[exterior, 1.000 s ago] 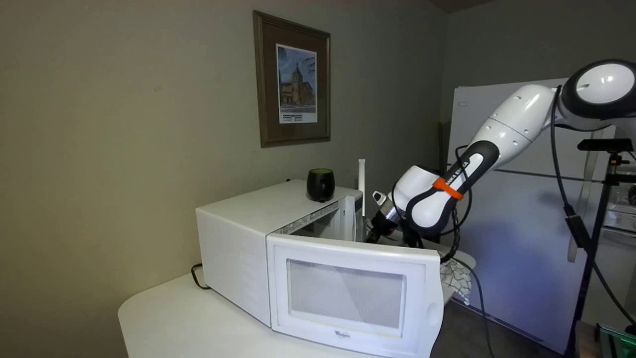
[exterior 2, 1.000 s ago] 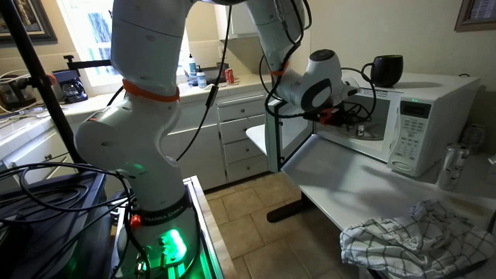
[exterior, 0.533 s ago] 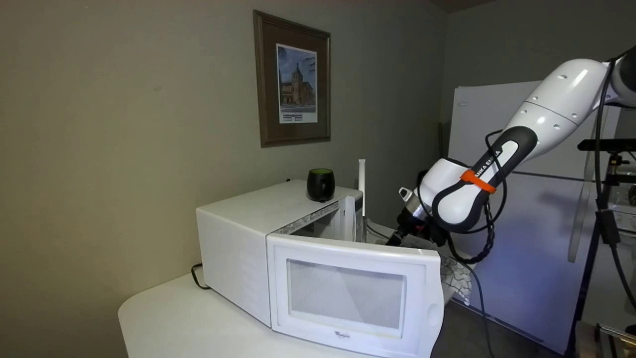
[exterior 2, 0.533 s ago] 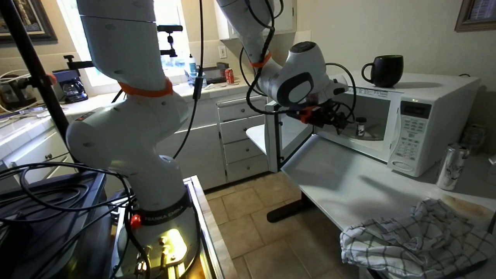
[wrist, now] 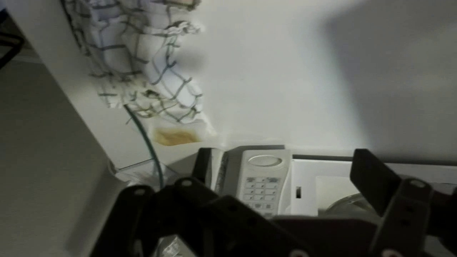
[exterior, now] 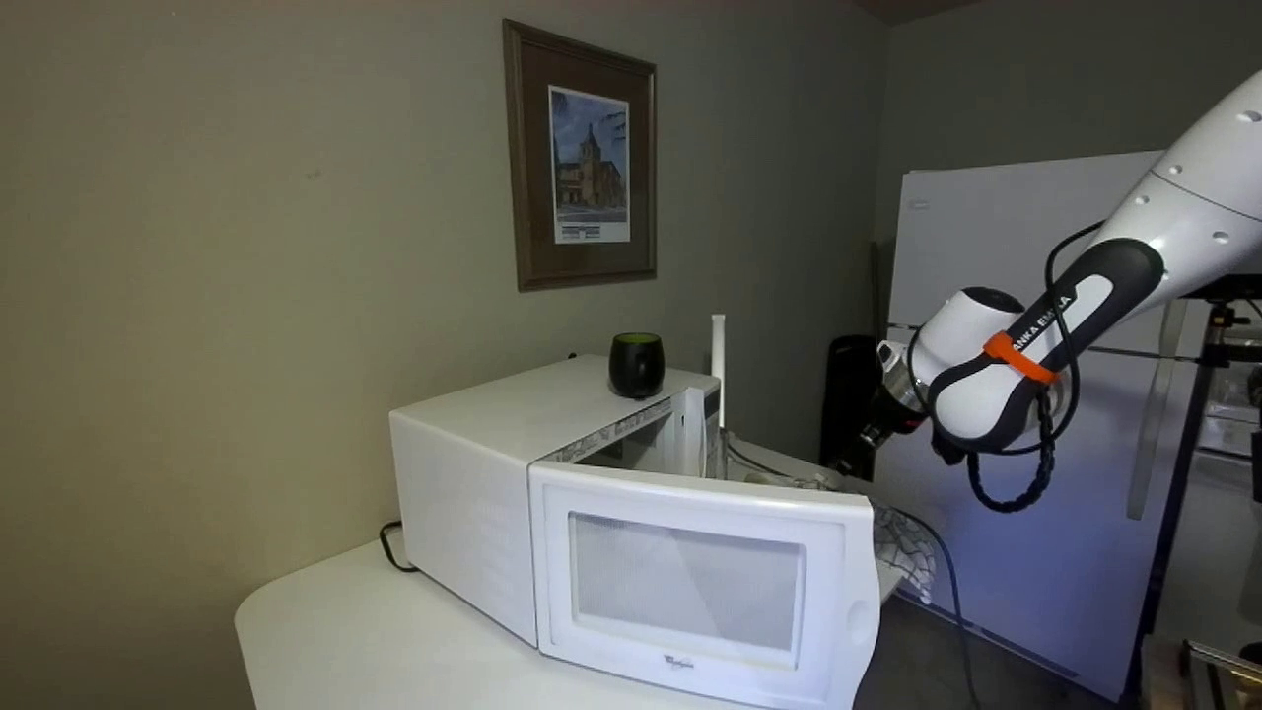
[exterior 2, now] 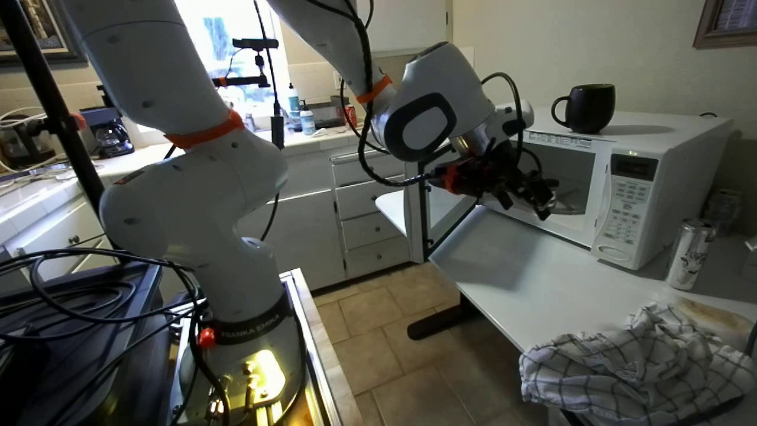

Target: Put the spice bottle in the microwave

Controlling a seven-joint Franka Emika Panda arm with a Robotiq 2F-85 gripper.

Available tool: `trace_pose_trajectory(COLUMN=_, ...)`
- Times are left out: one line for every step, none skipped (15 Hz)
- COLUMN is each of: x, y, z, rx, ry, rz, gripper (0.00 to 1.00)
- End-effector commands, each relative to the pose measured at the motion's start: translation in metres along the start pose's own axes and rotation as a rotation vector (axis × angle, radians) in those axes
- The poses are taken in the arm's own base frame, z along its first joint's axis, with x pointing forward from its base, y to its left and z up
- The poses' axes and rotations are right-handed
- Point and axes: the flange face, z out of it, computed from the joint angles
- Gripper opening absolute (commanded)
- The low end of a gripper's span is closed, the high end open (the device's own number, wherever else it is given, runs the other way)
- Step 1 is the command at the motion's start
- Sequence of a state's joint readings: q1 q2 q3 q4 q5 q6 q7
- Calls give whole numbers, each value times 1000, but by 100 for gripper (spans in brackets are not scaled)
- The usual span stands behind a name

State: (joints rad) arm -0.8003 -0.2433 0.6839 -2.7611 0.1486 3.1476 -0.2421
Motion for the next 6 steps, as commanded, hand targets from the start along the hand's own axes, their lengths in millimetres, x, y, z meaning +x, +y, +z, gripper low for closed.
trace_pose_trajectory(x=16, y=34, z=-40, rx=-103, ry=61, rz=-11, gripper=100)
trace_pose_trajectory(x=23, y=40, z=-51, rx=-127, ry=92, rz=-8, gripper=100)
trace_pose_trajectory(x=30, y=41, z=-61, rx=-141, ry=130, rz=-9, gripper=100)
trace_pose_trajectory(x=24, y=39, z=-40, rx=-107, ry=94, rz=-3, gripper=100)
trace_pose_trajectory(x=29, y=43, z=-49, rx=-124, ry=116, rz=-4, gripper=100)
trace_pose_trajectory(x=32, y=43, z=-55, rx=-134, ry=129, rz=-6, gripper=100)
